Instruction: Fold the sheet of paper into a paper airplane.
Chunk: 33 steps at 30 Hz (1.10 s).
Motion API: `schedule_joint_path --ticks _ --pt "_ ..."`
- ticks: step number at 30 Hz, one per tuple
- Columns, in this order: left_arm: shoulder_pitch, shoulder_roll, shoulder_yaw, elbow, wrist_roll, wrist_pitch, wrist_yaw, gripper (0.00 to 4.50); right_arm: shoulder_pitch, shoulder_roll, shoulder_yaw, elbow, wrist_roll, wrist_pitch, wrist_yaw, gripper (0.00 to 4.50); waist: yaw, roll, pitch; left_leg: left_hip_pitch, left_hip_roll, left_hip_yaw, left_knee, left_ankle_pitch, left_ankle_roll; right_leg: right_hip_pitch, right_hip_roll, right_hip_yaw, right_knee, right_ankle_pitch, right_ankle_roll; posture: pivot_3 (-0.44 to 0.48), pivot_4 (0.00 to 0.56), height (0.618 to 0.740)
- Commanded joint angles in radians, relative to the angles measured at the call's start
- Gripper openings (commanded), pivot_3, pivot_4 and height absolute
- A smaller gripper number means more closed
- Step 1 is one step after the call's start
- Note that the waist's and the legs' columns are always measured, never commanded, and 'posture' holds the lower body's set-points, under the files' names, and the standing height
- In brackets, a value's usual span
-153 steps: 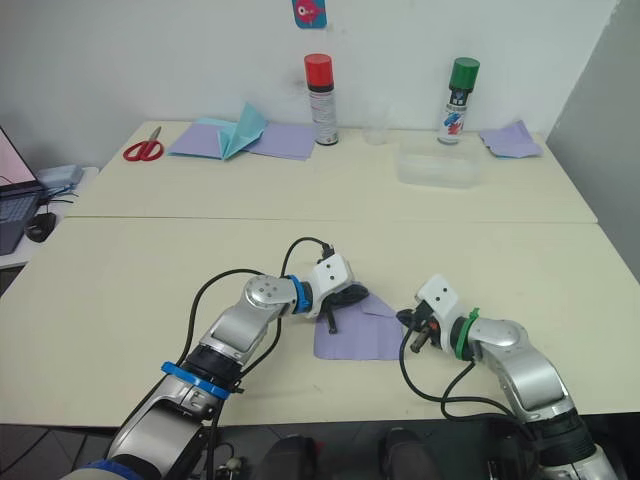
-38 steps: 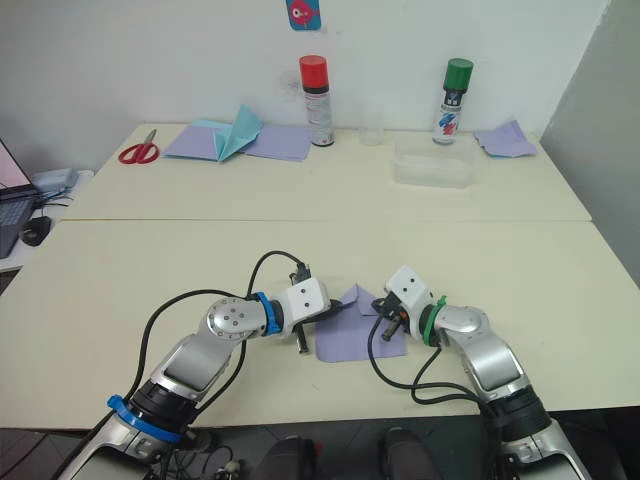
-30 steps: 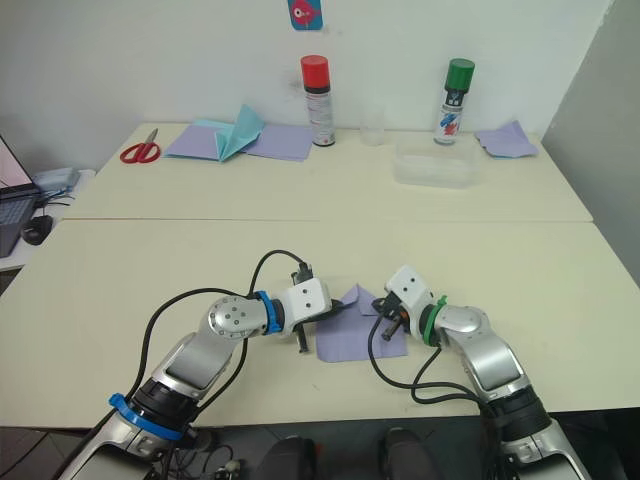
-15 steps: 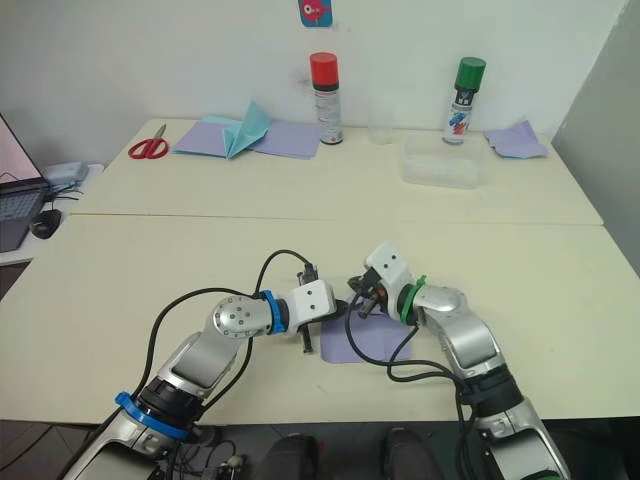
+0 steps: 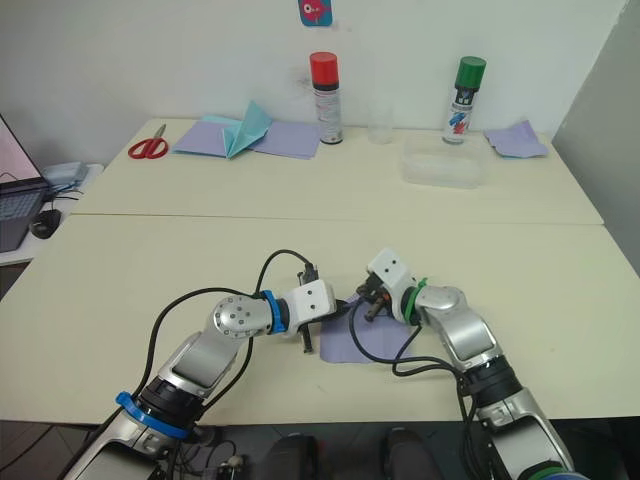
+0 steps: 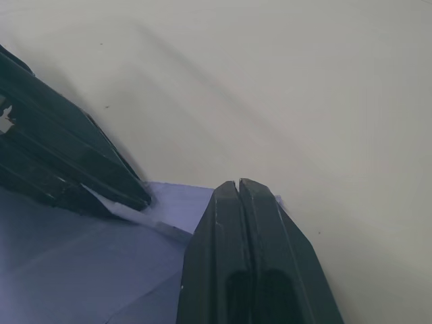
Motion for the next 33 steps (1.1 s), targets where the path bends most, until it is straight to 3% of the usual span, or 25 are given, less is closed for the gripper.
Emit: schedule_joint_path --ticks 1,10,13,19,24,28,33 --pt "0.004 0.011 -0.025 0.034 0.03 -0.024 -0.009 0.03 0.026 0.006 0.005 0.02 -0.005 -0.01 0.0 0.0 0.0 0.0 0.0 0.0 0.0 0.0 0.0 0.0 0.0 0.0 0.0 0.0 0.0 0.0 0.0 0.0 0.15 0.74" --pt "-0.012 0.035 -0.013 0.012 -0.007 -0.069 -0.085 0.03 0.061 0.015 -0.003 0.046 -0.013 -0.033 -0.014 0.0 -0.003 0.0 0.0 0.001 0.0 0.0 0.0 0.0 0.0 0.0 0.001 0.0 0.0 0.0 0.0 0.0 0.15 0.74" --pt "-0.004 0.054 -0.004 -0.032 -0.026 -0.064 -0.113 0.77 0.065 0.017 -0.004 0.042 -0.015 -0.033 -0.015 0.0 -0.004 0.0 0.0 0.001 0.0 0.0 -0.001 0.0 0.0 0.0 0.002 0.0 0.0 -0.001 -0.001 0.0 0.15 0.74" --pt "0.04 0.127 0.152 -0.223 -0.261 0.158 -0.219 2.65 0.058 0.021 -0.003 0.048 -0.017 -0.037 -0.01 0.0 -0.005 0.0 0.0 0.0 0.001 0.0 -0.002 0.0 0.0 -0.002 0.002 0.0 0.001 -0.001 -0.002 0.0 0.15 0.74" --pt "0.045 0.144 0.308 -0.192 -0.399 0.296 -0.188 4.26 0.062 0.017 0.001 0.038 -0.018 -0.038 -0.005 0.0 -0.005 0.0 0.0 0.0 0.0 -0.001 -0.001 0.0 0.0 -0.001 0.002 -0.001 0.001 -0.002 -0.003 0.0 0.15 0.74" --pt "0.026 0.087 0.343 -0.172 -0.445 0.339 -0.126 4.09 0.081 0.006 0.011 0.008 -0.017 -0.033 0.008 0.0 -0.002 0.0 0.0 0.0 0.0 -0.001 -0.001 0.0 0.0 -0.001 0.002 -0.001 0.001 -0.002 -0.002 0.0 0.15 0.74" --pt "0.003 0.007 0.302 -0.15 -0.423 0.333 -0.056 2.69 0.094 -0.002 0.017 0.0 -0.02 -0.035 0.01 0.0 -0.002 -0.001 0.0 -0.001 0.0 0.0 -0.001 0.0 0.0 -0.001 0.001 0.0 0.0 -0.002 -0.001 0.0 0.15 0.74"
